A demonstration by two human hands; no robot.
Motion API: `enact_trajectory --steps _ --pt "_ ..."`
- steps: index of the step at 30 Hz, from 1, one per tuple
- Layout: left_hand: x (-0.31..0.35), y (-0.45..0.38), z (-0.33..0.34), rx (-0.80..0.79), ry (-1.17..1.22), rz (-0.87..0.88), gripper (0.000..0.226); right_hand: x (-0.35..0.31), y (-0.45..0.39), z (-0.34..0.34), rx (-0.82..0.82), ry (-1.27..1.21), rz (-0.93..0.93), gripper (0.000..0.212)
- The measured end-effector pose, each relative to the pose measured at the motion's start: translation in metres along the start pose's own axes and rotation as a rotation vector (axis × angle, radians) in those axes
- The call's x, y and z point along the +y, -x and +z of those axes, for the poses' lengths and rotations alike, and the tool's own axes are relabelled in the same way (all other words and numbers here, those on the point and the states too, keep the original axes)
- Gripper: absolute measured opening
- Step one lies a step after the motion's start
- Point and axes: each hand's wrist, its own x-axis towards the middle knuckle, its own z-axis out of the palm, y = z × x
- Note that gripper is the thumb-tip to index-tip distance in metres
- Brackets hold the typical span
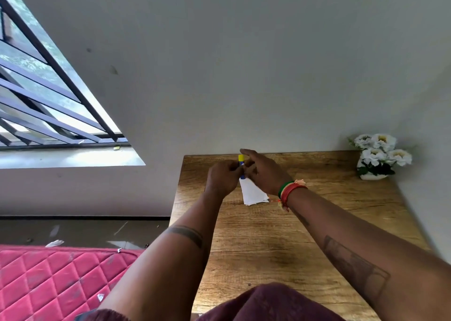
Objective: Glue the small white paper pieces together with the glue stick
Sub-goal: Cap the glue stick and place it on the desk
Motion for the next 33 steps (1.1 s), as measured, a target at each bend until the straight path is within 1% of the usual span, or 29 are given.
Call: enact_trajectory --steps 2,4,7,14,21,23,25,28,29,30,33 --pt "0.005 -0.001 -0.001 -0.007 0.071 -0.030 0.032 0.003 0.005 0.003 -0.027 0.089 -0.031 0.083" --pt "0.008 -0.001 0.001 -0.025 0.149 -0.042 0.031 0.006 0.008 0.005 -0.005 0.151 -0.042 0.090" --pt "0.013 0.002 0.000 -0.046 0.211 -0.048 0.027 0.008 0.008 0.002 0.040 0.191 -0.059 0.086" --pt "0.017 0.009 -0.001 -0.086 0.198 -0.036 0.027 0.011 0.011 -0.006 0.064 0.317 -0.107 0.073" --pt "0.019 0.012 0.001 -0.109 0.167 -0.044 0.026 0.016 0.013 -0.004 0.051 0.367 -0.103 0.077" --pt "0.021 0.013 0.002 -0.111 0.162 -0.041 0.027 0.018 0.013 -0.002 0.064 0.356 -0.095 0.075" --pt "0.020 0.012 0.003 -0.107 0.169 -0.051 0.029 0.021 0.013 0.000 0.055 0.287 -0.067 0.079" --pt "0.018 0.012 0.005 -0.107 0.190 -0.049 0.027 0.024 0.016 0.004 0.011 0.058 0.010 0.092" --pt "0.018 0.012 0.007 -0.107 0.204 -0.056 0.026 0.025 0.017 0.006 0.027 -0.031 0.043 0.089" --pt "0.018 0.012 0.009 -0.101 0.226 -0.065 0.026 0.028 0.017 0.008 0.059 -0.101 0.073 0.080" --pt "0.020 0.010 0.018 -0.085 0.275 -0.098 0.025 0.036 0.021 0.015 0.140 -0.196 0.111 0.042"
